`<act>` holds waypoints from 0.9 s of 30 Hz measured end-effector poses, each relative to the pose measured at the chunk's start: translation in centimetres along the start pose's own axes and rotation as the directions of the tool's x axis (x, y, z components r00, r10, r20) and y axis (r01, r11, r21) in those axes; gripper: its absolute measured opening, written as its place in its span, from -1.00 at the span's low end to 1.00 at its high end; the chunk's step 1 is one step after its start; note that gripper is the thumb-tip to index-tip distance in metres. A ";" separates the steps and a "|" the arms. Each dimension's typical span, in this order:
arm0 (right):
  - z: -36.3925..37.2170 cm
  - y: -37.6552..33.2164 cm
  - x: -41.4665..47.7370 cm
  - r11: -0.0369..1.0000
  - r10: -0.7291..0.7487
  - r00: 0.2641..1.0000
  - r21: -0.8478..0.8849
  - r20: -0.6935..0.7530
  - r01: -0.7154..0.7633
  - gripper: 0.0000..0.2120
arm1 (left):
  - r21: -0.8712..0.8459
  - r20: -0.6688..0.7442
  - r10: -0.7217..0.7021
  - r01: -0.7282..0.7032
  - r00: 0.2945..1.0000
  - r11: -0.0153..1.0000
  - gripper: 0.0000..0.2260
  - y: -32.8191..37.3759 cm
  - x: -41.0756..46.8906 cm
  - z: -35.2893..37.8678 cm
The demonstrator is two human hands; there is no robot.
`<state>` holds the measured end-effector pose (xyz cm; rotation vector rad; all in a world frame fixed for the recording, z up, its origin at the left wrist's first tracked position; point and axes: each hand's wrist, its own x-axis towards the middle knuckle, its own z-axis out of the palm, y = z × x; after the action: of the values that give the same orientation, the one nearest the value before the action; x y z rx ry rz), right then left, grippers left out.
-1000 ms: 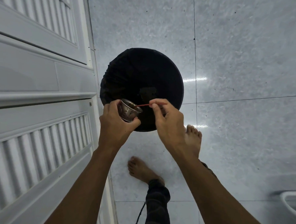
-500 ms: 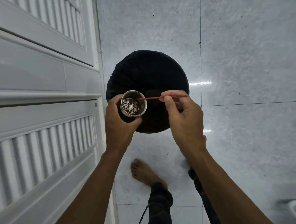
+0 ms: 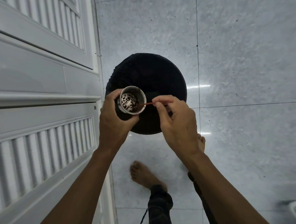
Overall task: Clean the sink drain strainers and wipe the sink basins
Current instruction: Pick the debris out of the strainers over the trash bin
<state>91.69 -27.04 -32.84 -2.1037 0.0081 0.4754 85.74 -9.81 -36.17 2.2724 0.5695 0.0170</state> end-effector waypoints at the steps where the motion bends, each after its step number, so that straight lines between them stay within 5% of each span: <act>1: -0.1 -0.1 0.2 1.000 -0.006 1.000 0.020 -0.018 0.006 -0.82 | 0.004 0.011 -0.001 0.001 1.000 1.000 -0.31 0.0 -0.1 0.0; 27: 2.2 -1.2 -0.5 0.999 -0.026 0.999 0.042 0.031 0.024 -0.82 | 0.075 -0.007 0.033 -0.033 0.999 0.997 -0.36 -0.6 0.1 -0.6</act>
<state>90.75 -24.69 -32.79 -2.0528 -0.0264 0.4895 85.42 -8.97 -36.17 2.3550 0.5450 0.0215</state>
